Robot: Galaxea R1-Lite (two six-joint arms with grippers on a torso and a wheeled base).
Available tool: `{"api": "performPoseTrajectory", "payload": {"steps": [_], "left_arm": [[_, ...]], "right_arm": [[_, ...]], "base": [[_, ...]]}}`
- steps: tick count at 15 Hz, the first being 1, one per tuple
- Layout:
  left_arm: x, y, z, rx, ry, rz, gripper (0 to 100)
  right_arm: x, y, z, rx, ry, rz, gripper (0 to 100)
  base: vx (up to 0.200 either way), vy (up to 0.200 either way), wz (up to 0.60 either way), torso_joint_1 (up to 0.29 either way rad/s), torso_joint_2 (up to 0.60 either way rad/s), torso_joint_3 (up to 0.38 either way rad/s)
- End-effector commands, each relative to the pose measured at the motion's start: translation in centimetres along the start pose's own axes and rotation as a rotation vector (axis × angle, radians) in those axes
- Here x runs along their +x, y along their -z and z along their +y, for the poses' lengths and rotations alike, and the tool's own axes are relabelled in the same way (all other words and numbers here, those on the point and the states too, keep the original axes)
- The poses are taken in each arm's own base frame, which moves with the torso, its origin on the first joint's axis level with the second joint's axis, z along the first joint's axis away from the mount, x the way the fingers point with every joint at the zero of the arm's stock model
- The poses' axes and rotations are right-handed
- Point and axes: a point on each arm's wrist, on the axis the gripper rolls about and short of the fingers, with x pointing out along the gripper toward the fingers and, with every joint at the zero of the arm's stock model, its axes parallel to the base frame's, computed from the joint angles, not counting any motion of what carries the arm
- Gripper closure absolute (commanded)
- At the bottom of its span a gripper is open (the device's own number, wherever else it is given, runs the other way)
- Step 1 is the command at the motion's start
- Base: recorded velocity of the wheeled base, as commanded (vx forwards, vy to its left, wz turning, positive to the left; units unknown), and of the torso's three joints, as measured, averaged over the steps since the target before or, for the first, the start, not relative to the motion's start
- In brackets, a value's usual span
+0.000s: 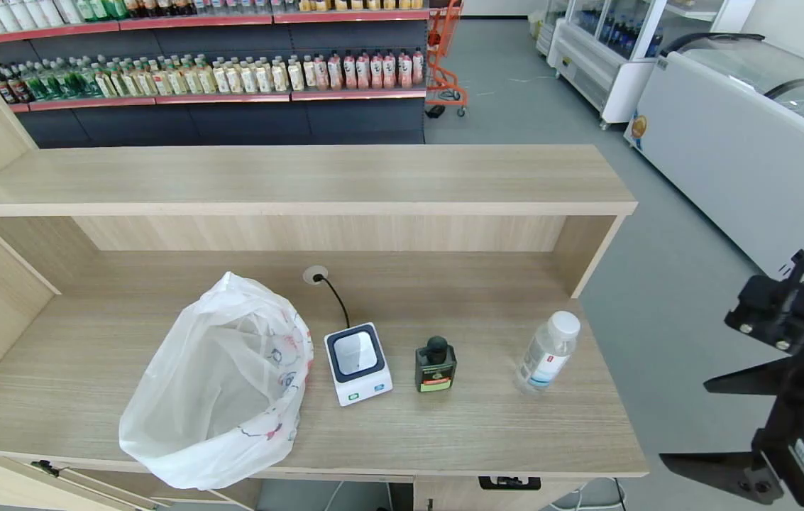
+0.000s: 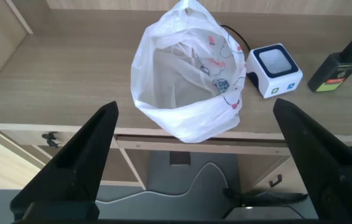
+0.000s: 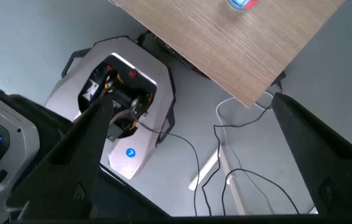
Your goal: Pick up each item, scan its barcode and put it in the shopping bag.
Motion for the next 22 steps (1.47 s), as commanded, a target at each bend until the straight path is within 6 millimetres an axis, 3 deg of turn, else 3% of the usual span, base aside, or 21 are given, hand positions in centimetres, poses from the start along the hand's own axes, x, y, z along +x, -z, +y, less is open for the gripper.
{"api": "performPoseTrajectory", "payload": {"steps": [1,5,10,18,22], "left_arm": [[0.0,0.0,0.0,0.000,0.000,-0.002,0],[0.0,0.0,0.0,0.000,0.000,0.000,0],[0.0,0.0,0.0,0.000,0.000,-0.002,0],[0.0,0.0,0.0,0.000,0.000,0.000,0],[0.0,0.0,0.0,0.000,0.000,0.000,0]], "right_arm": [[4.0,0.6,0.1,-0.018,-0.042,0.104,0],[8.2,1.8,-0.2,-0.094,-0.045,0.137,0],[14.1,-0.5,-0.9,-0.137,-0.057,0.102,0],[19.8,-3.1,-0.5,-0.252,-0.141,-0.030,0],[21.6,-3.7,-0.5,-0.305,-0.199,-0.071,0]], "base": [[0.000,0.000,0.00,0.000,0.00,0.000],[0.000,0.000,0.00,0.000,0.00,0.000],[0.000,0.000,0.00,0.000,0.00,0.000],[0.000,0.000,0.00,0.000,0.00,0.000],[0.000,0.000,0.00,0.000,0.00,0.000]]}}
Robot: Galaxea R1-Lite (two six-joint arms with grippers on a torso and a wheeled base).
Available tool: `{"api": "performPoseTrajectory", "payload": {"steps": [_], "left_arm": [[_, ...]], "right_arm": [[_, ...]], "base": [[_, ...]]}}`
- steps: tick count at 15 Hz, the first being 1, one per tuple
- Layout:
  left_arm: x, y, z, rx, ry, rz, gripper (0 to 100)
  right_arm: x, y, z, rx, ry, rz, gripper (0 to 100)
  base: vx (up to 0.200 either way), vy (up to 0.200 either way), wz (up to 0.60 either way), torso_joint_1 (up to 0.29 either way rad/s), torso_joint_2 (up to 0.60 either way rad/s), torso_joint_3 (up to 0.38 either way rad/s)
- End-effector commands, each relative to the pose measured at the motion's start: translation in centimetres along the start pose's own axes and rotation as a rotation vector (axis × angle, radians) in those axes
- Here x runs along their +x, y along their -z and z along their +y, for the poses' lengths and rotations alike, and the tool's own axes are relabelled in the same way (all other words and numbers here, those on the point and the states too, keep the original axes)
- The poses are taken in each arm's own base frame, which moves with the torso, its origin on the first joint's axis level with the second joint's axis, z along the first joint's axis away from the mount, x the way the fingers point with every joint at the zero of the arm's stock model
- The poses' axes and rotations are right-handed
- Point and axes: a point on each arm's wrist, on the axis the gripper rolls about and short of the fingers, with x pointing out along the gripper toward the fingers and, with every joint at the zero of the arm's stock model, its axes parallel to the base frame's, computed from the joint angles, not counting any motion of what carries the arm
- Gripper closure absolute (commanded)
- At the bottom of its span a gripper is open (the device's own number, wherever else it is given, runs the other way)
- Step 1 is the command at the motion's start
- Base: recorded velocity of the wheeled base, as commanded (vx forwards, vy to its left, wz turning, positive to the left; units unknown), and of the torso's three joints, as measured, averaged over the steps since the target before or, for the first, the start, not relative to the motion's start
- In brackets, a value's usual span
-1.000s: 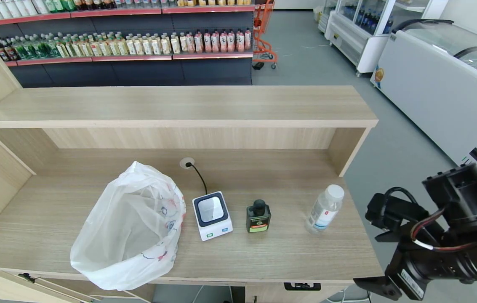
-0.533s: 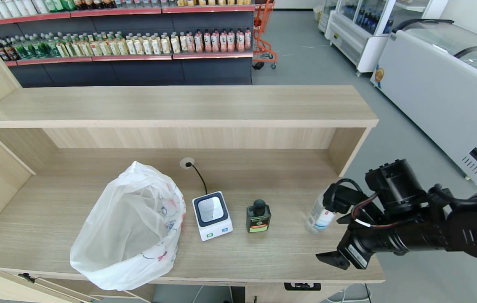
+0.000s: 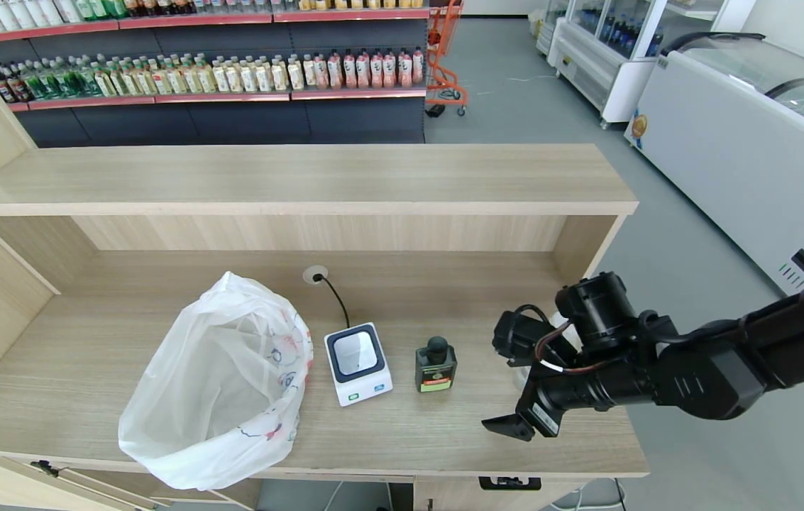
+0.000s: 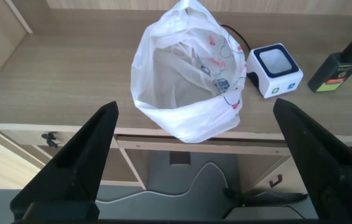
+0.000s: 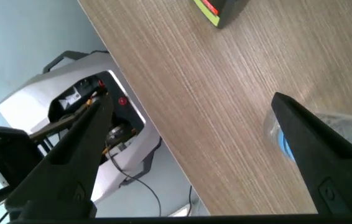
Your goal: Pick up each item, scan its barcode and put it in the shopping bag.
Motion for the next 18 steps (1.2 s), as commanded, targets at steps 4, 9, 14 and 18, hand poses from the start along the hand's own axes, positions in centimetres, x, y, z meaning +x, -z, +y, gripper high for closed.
{"api": "performPoseTrajectory", "payload": {"steps": [4,9,14,18], "left_arm": [[0.0,0.0,0.0,0.000,0.000,0.000,0],[0.0,0.0,0.0,0.000,0.000,0.000,0],[0.0,0.0,0.0,0.000,0.000,0.000,0],[0.0,0.0,0.0,0.000,0.000,-0.002,0]], "right_arm": [[3.1,-0.8,-0.5,-0.032,0.010,-0.049,0],[5.0,-1.1,-0.6,-0.045,0.001,-0.057,0],[7.7,-2.4,-1.6,-0.062,0.018,-0.099,0],[9.4,-3.0,-1.5,-0.073,0.010,-0.110,0]], "base": [[0.000,0.000,0.00,0.000,0.00,0.000],[0.000,0.000,0.00,0.000,0.00,0.000],[0.000,0.000,0.00,0.000,0.00,0.000],[0.000,0.000,0.00,0.000,0.00,0.000]]}}
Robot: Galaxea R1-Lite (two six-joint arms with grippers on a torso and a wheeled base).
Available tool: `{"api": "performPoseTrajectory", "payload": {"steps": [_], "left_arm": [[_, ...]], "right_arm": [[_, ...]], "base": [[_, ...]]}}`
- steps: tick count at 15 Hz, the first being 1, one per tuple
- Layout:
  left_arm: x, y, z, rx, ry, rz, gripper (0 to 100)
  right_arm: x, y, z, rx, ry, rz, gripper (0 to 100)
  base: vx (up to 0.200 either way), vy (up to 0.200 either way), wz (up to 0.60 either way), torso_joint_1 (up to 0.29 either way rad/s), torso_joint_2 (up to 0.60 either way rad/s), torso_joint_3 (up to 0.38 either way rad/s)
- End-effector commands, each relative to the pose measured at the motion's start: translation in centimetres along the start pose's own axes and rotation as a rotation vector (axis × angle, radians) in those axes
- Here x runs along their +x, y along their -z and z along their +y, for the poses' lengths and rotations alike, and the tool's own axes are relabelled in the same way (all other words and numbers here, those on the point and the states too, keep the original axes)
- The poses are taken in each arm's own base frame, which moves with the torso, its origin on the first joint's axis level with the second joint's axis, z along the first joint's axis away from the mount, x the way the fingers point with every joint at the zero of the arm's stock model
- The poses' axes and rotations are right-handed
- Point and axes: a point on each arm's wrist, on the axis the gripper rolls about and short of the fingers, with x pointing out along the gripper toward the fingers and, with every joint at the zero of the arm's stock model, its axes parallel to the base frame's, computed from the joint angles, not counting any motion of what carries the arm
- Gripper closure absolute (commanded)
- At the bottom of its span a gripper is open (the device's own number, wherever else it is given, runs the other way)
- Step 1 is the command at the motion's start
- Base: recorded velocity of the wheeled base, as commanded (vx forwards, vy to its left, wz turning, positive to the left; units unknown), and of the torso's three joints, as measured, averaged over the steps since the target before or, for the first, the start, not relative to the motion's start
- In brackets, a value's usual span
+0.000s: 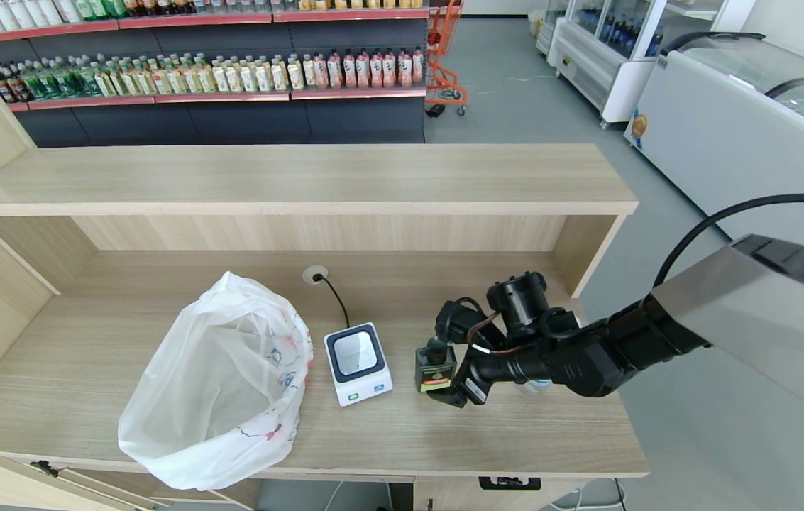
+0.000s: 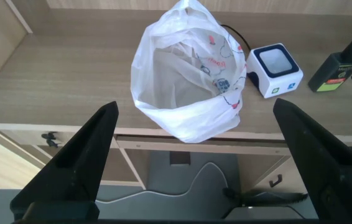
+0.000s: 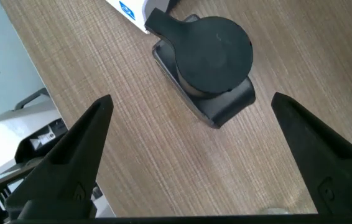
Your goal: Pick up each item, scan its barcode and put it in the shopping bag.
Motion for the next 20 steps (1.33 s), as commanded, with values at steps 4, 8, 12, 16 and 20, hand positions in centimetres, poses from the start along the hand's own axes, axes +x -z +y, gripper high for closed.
{"api": "performPoseTrajectory", "payload": {"steps": [4,8,12,16,20], "left_arm": [[0.0,0.0,0.0,0.000,0.000,-0.002,0],[0.0,0.0,0.0,0.000,0.000,0.000,0],[0.0,0.0,0.0,0.000,0.000,-0.002,0],[0.0,0.0,0.0,0.000,0.000,-0.002,0],[0.0,0.0,0.0,0.000,0.000,-0.002,0]], "right_arm": [[2.3,0.6,0.4,-0.005,-0.021,0.013,0],[3.3,0.4,0.1,-0.007,-0.014,0.005,0],[4.6,0.5,0.0,-0.011,-0.018,-0.001,0],[6.1,0.3,0.1,-0.020,-0.019,-0.016,100],[5.9,0.1,0.0,-0.021,-0.008,-0.028,100]], "base": [[0.000,0.000,0.00,0.000,0.00,0.000],[0.000,0.000,0.00,0.000,0.00,0.000],[0.000,0.000,0.00,0.000,0.00,0.000],[0.000,0.000,0.00,0.000,0.00,0.000],[0.000,0.000,0.00,0.000,0.00,0.000]]}}
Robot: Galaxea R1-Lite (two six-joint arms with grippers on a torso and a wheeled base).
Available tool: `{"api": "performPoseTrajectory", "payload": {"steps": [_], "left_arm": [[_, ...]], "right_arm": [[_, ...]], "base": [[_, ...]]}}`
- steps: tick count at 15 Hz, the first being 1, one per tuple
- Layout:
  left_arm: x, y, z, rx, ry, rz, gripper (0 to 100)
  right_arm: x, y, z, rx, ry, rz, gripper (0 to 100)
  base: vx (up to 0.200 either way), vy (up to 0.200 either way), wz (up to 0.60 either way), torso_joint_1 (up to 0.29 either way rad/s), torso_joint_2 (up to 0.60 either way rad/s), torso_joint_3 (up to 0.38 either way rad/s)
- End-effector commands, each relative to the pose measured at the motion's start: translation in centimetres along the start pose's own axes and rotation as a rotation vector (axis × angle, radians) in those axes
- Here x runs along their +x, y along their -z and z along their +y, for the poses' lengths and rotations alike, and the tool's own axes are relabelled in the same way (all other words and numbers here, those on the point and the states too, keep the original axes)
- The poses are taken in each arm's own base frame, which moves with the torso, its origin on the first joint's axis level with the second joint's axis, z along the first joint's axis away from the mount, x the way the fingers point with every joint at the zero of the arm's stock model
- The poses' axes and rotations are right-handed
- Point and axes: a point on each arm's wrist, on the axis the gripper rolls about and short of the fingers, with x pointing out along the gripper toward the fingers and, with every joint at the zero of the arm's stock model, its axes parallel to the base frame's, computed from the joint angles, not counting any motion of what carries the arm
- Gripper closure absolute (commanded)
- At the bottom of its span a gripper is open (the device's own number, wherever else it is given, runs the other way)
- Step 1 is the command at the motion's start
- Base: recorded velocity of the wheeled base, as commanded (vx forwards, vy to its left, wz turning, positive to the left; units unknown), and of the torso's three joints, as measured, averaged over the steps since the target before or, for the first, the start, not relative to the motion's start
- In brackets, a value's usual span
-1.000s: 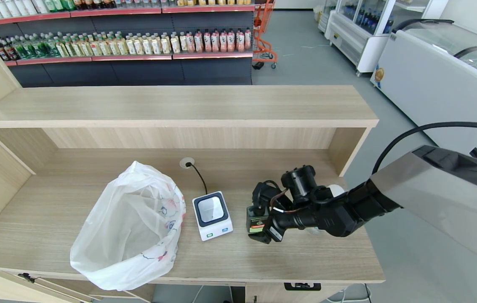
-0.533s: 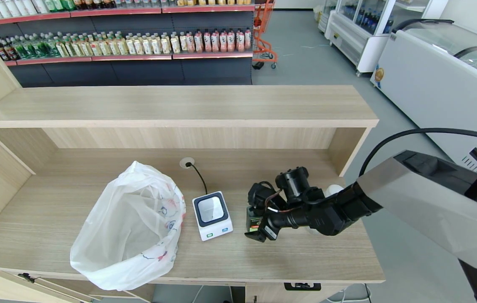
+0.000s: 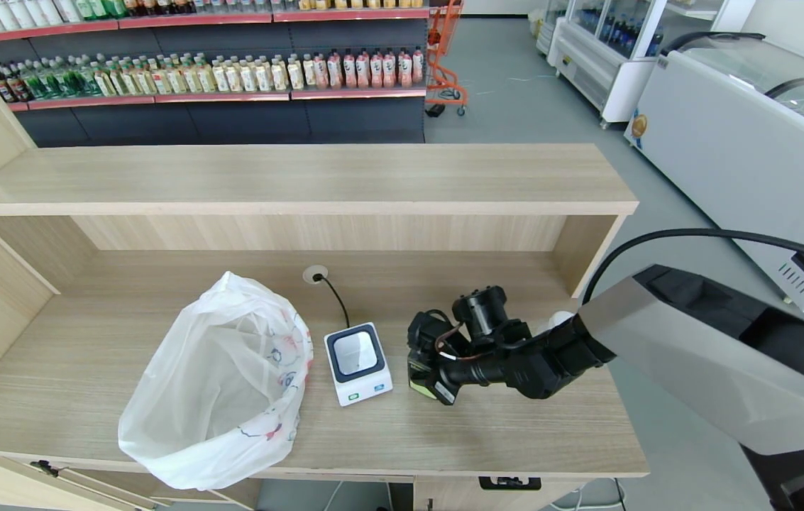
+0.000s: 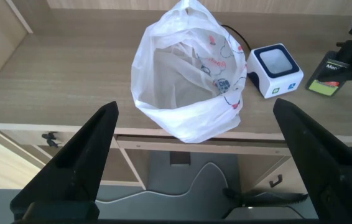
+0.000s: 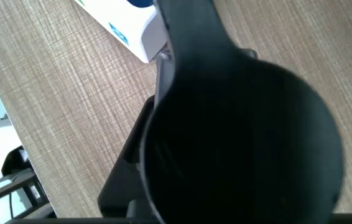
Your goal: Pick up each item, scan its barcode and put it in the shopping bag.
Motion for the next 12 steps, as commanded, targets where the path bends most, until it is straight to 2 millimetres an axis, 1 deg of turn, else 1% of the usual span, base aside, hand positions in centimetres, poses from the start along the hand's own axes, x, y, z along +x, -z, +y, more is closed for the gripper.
{"api": "performPoseTrajectory", "payload": {"steps": [1,2,4,6,8,9,10,11,12], "left_arm": [[0.0,0.0,0.0,0.000,0.000,-0.001,0],[0.0,0.0,0.0,0.000,0.000,-0.001,0],[0.0,0.0,0.0,0.000,0.000,-0.001,0],[0.0,0.0,0.0,0.000,0.000,0.000,0],[0.0,0.0,0.0,0.000,0.000,-0.001,0],[0.0,0.0,0.0,0.000,0.000,-0.001,0],[0.0,0.0,0.0,0.000,0.000,-0.001,0],[0.0,0.0,0.0,0.000,0.000,0.000,0],[0.0,0.0,0.0,0.000,0.000,-0.001,0]], "right_arm": [[-0.7,-0.8,-0.3,-0.005,0.016,-0.028,100],[-1.7,-1.4,-0.5,-0.001,0.029,-0.045,100],[-4.4,-2.7,-0.8,0.038,0.059,-0.090,100],[-7.6,-4.2,-0.9,0.205,0.098,-0.192,100],[-10.2,-6.0,-2.1,0.298,0.140,-0.288,100],[-12.1,-7.2,-3.2,0.336,0.172,-0.343,100],[-13.5,-8.0,-3.9,0.342,0.197,-0.383,100],[-15.5,-8.8,-4.5,0.336,0.226,-0.423,100],[-18.0,-9.7,-4.4,0.331,0.245,-0.466,100]], "base": [[0.000,0.000,0.00,0.000,0.00,0.000],[0.000,0.000,0.00,0.000,0.00,0.000],[0.000,0.000,0.00,0.000,0.00,0.000],[0.000,0.000,0.00,0.000,0.00,0.000],[0.000,0.000,0.00,0.000,0.00,0.000],[0.000,0.000,0.00,0.000,0.00,0.000],[0.000,0.000,0.00,0.000,0.00,0.000],[0.000,0.000,0.00,0.000,0.00,0.000],[0.000,0.000,0.00,0.000,0.00,0.000]]}}
